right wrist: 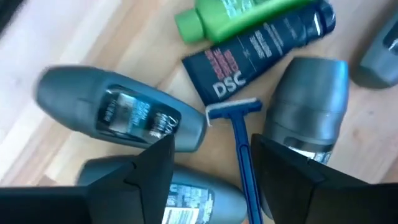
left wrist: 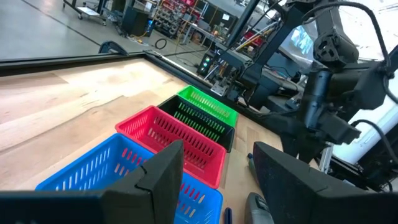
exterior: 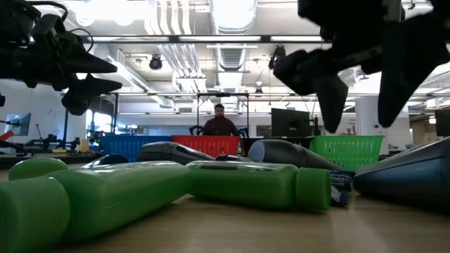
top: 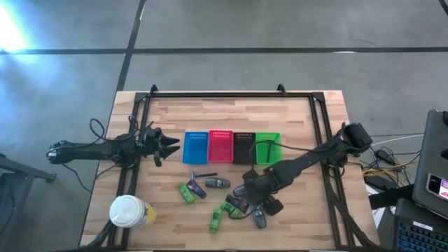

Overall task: Pick & Place Travel size toiletries
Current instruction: Put the razor into the green basket

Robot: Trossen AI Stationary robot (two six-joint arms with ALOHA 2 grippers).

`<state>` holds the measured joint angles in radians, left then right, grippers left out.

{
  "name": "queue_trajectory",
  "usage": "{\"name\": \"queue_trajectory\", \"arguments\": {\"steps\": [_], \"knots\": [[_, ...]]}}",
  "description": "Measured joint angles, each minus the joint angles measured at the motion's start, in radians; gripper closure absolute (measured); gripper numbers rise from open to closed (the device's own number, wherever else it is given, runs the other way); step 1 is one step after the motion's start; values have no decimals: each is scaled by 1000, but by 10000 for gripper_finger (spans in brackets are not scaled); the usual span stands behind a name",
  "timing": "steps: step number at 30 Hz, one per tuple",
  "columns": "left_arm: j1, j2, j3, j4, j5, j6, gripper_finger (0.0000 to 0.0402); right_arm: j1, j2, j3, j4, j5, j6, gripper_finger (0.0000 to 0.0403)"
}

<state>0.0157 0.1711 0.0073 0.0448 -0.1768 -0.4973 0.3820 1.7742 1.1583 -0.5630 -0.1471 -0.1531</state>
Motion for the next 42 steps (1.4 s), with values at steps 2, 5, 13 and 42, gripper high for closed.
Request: {"name": "queue_trajectory", "arguments": {"steps": [2,5,13,42], "knots": [[0,0,0,0,0,0,202,-1,20,0,2,0,-1,188],[0,0,0,0,0,0,202,-4,49,0,12,1,-10,187],[0,0,0,0,0,0,202,-21,90,-1,17,21,-12,209],[0,0,0,0,0,0,202,-43,77,-2,-16,57,86,380]]}}
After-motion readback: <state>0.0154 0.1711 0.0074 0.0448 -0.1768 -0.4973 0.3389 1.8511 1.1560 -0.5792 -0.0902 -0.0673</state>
